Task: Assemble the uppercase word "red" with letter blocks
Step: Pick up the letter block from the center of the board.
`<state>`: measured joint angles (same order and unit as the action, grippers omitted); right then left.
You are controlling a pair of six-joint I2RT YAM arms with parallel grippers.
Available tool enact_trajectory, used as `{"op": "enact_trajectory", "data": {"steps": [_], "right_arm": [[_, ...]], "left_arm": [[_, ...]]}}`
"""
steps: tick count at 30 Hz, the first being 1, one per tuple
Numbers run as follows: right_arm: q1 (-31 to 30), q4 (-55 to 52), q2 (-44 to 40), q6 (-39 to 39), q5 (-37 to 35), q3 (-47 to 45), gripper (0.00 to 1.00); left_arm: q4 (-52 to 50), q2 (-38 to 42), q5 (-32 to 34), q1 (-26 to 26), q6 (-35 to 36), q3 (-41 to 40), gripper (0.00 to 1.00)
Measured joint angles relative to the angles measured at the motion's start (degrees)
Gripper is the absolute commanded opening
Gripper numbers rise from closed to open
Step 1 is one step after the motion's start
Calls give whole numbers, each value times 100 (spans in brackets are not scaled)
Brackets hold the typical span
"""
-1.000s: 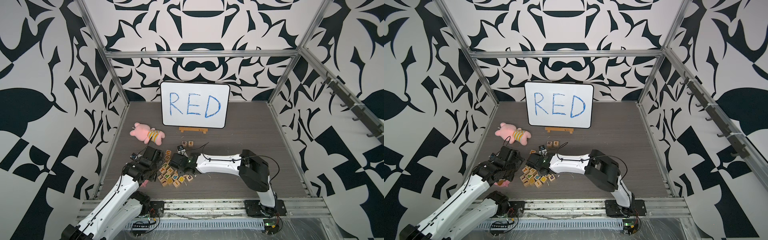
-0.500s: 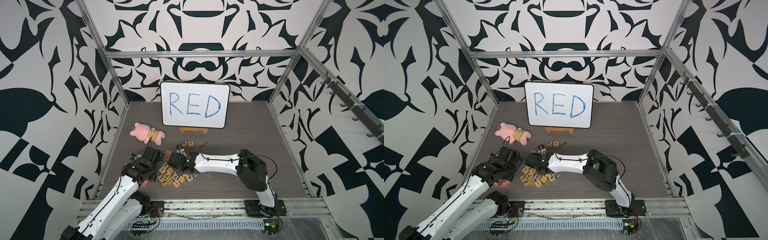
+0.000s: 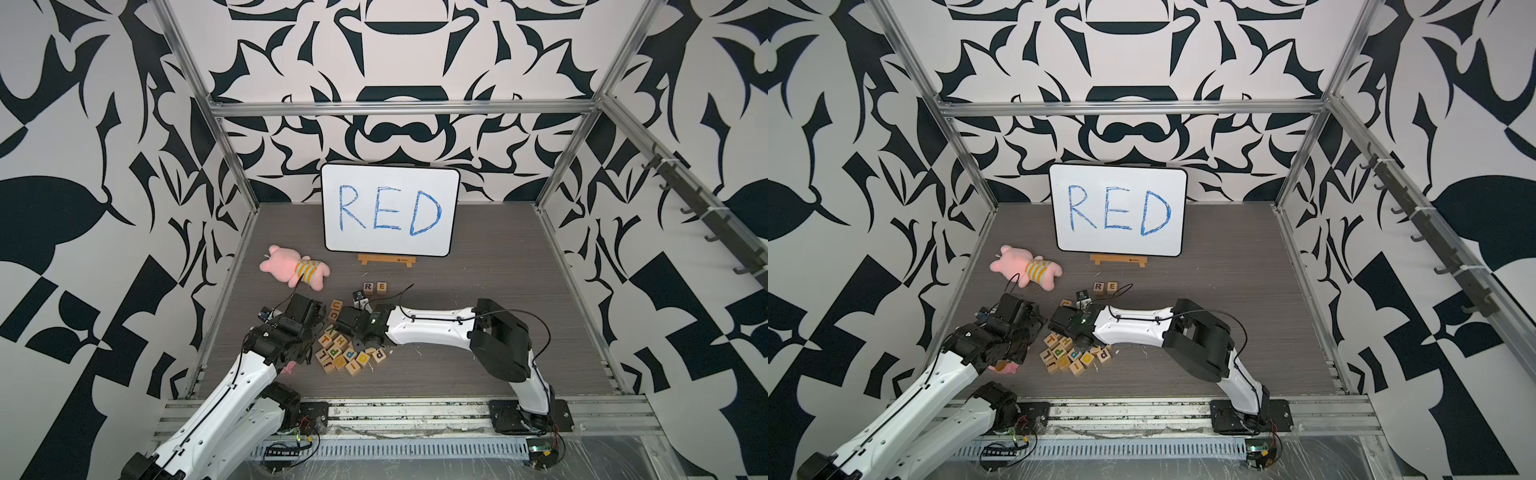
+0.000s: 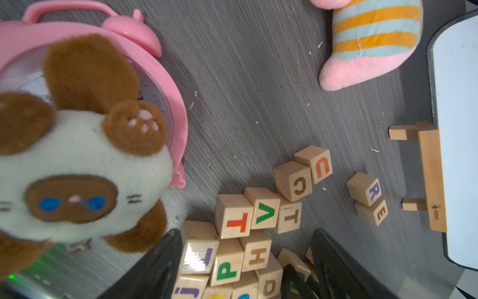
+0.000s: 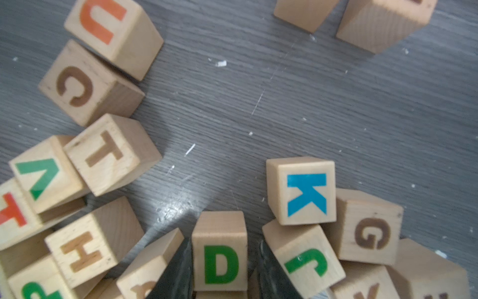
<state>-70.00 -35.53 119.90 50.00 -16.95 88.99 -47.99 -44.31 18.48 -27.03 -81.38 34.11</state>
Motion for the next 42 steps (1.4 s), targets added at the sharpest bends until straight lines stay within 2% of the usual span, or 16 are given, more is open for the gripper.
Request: {"op": "enact_trajectory", "data": {"steps": [6,14,28,35,42], "right_arm": [[-2,-22,7,35,-28,22,33],[-2,-55,138,50,-55,205,33],[2,-85,297,46,-149,339,41],[-2,-90,319,48,-153,365,32],[-2,-90,319,28,-157,376,28]], "left_arm": [[-31,-26,26,0,31,0,83],[-28,-42,22,0,44,0,83],[-22,31,20,0,59,0,83],[-20,39,17,0,83,0,83],[-20,61,17,0,144,0,83]]}}
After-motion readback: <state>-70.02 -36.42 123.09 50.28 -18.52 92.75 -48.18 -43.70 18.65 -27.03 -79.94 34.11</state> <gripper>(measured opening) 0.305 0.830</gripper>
